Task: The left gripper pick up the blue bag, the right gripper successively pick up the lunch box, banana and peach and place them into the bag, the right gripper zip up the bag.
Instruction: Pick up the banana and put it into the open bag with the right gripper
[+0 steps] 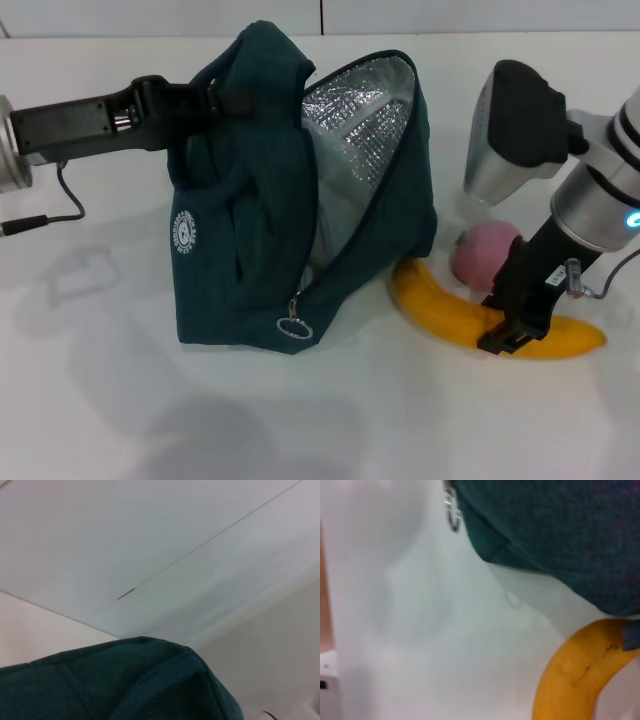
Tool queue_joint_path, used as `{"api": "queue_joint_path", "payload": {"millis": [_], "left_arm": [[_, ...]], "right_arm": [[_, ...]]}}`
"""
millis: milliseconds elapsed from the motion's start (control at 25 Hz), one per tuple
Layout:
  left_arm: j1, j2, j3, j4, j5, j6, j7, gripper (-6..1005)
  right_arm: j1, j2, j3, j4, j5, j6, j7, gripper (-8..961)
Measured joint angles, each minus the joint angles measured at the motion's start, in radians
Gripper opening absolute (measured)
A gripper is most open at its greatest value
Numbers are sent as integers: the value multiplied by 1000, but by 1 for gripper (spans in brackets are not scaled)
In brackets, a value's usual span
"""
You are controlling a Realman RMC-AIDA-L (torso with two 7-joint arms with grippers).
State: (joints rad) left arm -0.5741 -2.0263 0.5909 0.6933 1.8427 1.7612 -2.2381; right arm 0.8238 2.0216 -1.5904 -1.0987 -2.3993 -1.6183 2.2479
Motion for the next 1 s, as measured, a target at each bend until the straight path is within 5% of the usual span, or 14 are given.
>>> {"api": "queue_joint_path", "payload": {"millis": [160, 520, 800, 1000], "left_arm": [[1, 0, -6, 0, -4, 0, 1, 43], [3, -1, -7, 0, -7, 0, 1, 43], [6, -3, -6, 0, -12, 0, -1, 43], [7, -6, -6, -2, -16, 0, 0, 43]], "right_arm": [[-21, -1, 98, -13, 33, -47, 5, 393], [-72, -9, 530, -32, 62, -101, -50, 392], [-121, -24, 762, -29, 170, -89, -76, 392], [-195, -26, 866, 4, 461, -80, -152, 392]]}}
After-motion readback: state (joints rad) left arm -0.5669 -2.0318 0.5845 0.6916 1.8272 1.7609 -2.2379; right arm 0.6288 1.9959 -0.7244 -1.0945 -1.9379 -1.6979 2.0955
